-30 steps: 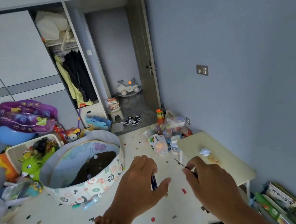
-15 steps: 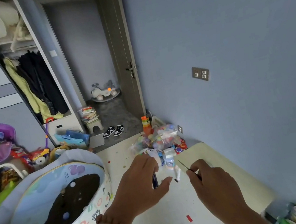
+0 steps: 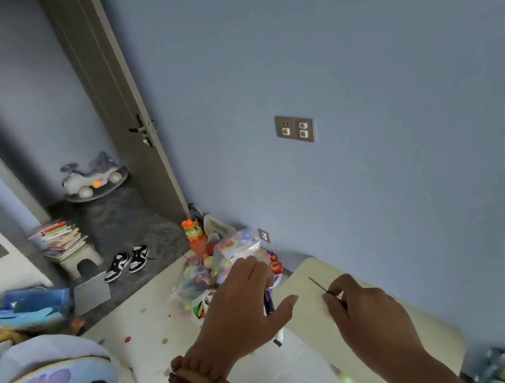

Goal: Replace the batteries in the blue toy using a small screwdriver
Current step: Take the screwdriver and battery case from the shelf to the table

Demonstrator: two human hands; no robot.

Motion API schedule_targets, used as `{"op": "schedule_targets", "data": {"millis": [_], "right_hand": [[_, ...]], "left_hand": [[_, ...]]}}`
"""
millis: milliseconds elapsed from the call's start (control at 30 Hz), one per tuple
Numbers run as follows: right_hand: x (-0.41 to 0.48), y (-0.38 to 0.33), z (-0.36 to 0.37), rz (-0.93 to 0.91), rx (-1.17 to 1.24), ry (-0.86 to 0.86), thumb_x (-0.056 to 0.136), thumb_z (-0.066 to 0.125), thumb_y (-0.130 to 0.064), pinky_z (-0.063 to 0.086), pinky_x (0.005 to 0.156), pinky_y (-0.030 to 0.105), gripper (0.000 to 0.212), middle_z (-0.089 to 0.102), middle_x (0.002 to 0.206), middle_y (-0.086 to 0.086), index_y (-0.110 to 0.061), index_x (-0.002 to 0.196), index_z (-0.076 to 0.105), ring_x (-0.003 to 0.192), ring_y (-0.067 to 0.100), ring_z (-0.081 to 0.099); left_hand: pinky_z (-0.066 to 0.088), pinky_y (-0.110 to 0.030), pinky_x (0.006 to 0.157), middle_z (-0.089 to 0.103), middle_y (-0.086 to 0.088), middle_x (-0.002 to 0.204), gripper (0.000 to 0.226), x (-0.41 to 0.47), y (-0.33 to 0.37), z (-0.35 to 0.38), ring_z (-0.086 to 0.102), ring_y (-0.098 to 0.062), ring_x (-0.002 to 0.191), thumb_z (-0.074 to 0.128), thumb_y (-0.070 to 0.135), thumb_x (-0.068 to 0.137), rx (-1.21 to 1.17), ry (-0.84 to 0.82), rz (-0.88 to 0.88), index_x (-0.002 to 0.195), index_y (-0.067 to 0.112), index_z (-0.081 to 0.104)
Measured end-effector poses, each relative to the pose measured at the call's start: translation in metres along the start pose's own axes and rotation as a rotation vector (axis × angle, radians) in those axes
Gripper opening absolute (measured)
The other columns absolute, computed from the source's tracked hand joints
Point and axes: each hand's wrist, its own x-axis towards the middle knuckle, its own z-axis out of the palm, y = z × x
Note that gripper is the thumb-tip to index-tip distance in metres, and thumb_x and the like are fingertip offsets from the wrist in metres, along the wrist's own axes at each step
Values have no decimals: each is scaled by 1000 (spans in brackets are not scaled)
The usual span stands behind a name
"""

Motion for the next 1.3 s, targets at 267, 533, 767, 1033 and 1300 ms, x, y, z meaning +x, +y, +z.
{"op": "schedule_targets", "data": {"millis": [267, 533, 767, 1033, 1300], "right_hand": [[60, 35, 14, 350, -33, 188, 100, 40, -47, 49, 63, 31, 20, 75, 83, -5, -32, 103, 52, 79, 22, 70], [99, 27, 63, 680, -55, 331, 99, 41, -50, 59, 63, 35, 23, 75, 79, -4, -32, 101, 55, 71, 22, 70], [122, 20, 106, 798, 0, 389, 99, 46, -47, 57, 56, 32, 18, 71, 66, -7, -33, 95, 56, 60, 14, 67], [129, 88, 208, 720, -52, 639, 84, 77, -25, 50, 55, 31, 5, 61, 82, -5, -24, 81, 73, 71, 18, 61], [126, 217, 423, 737, -65, 694, 82, 78, -24, 53, 52, 34, 3, 65, 72, -8, -23, 80, 76, 62, 15, 60]], "left_hand": [[48, -29, 60, 45, 6, 81, 36, 114, -34, 82, 45, -13, 73, 63, 50, 84, -212, -87, 292, 80, 17, 50], [50, -31, 55, 45, 6, 82, 37, 181, -80, 154, 45, -13, 71, 62, 52, 85, -386, -185, 590, 82, 17, 50], [50, -28, 54, 45, 6, 83, 39, 192, -120, 195, 43, -11, 70, 59, 55, 86, -439, -267, 674, 83, 17, 51], [48, -27, 52, 46, 4, 82, 38, 145, -146, 314, 40, -11, 70, 62, 52, 85, -469, -245, 678, 82, 16, 51], [46, -24, 57, 49, 3, 82, 36, 46, -187, 536, 48, -15, 74, 64, 48, 82, -517, -235, 689, 81, 13, 53]]}}
